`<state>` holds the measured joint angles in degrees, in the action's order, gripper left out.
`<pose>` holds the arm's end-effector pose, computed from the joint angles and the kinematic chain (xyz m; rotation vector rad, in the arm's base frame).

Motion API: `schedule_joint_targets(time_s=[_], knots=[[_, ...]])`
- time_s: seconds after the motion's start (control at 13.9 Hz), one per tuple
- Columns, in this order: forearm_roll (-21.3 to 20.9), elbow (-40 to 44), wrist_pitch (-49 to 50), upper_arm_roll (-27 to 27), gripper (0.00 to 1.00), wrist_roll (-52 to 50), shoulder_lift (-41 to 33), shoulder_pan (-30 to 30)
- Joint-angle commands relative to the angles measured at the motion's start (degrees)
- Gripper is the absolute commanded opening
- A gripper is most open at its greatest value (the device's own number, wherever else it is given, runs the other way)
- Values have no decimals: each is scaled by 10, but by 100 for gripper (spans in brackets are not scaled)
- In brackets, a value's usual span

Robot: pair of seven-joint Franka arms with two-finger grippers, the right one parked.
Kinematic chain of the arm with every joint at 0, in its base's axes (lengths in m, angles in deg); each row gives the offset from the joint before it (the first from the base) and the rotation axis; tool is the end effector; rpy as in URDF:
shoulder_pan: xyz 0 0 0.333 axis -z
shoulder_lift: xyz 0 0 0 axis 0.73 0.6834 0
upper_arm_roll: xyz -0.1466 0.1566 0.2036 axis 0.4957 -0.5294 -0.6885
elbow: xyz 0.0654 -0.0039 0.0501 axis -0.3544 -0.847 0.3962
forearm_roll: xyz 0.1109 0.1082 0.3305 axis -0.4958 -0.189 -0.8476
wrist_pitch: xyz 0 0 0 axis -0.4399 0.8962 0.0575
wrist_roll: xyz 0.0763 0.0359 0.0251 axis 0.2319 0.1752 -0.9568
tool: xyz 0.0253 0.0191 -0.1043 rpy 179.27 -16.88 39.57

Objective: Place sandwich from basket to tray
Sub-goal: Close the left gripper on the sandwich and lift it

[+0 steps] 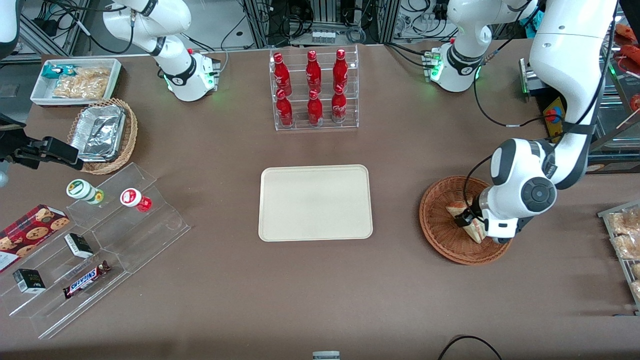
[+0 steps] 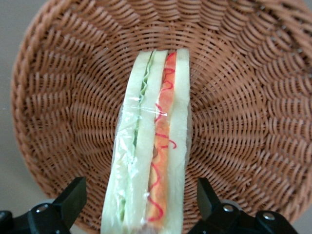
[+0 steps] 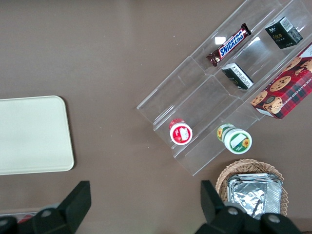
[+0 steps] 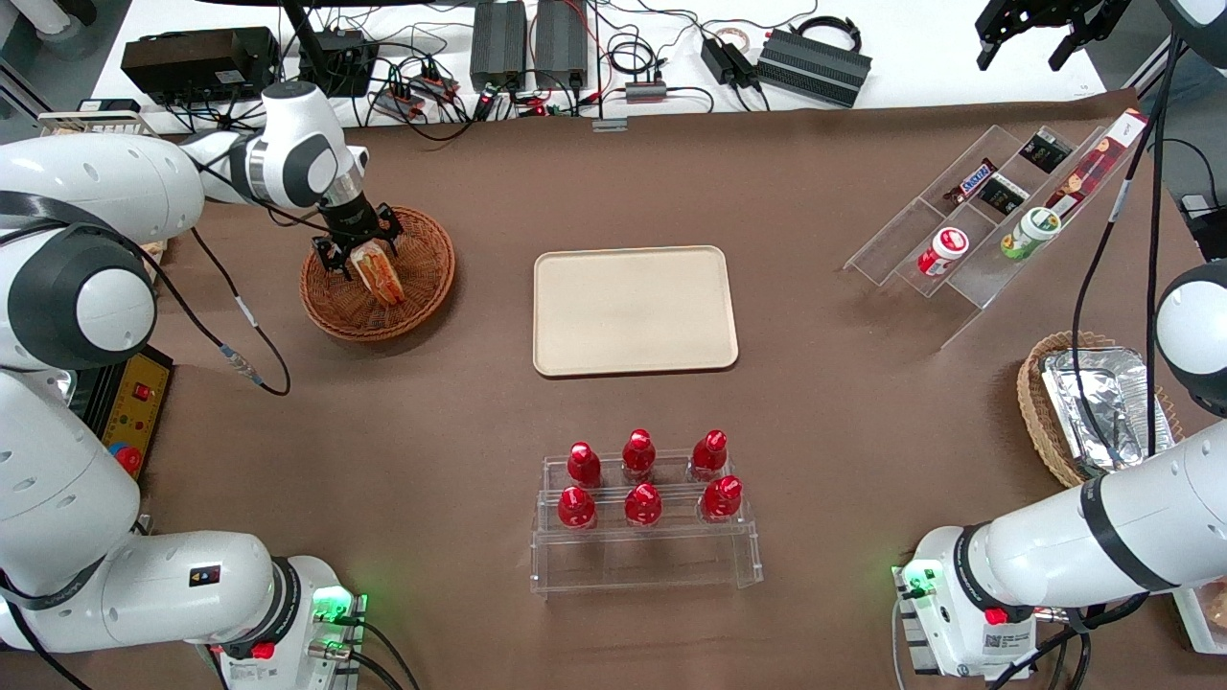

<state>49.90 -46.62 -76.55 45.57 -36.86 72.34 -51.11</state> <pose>0.5683 -0.0753 0.2432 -2.8809 -1.0517 0.2777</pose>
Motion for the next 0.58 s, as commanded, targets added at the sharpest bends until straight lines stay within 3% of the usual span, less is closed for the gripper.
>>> schedule_joint_targets(time_s=[0.0, 0.14, 0.22, 0.5], knots=[[-12, -17, -33, -2, 75, -14, 3, 1], [-11, -12, -33, -2, 35, -15, 5, 1], [-11, -11, -29, -2, 27, -15, 2, 1], [-9, 27, 46, 1, 25, -15, -28, 37]])
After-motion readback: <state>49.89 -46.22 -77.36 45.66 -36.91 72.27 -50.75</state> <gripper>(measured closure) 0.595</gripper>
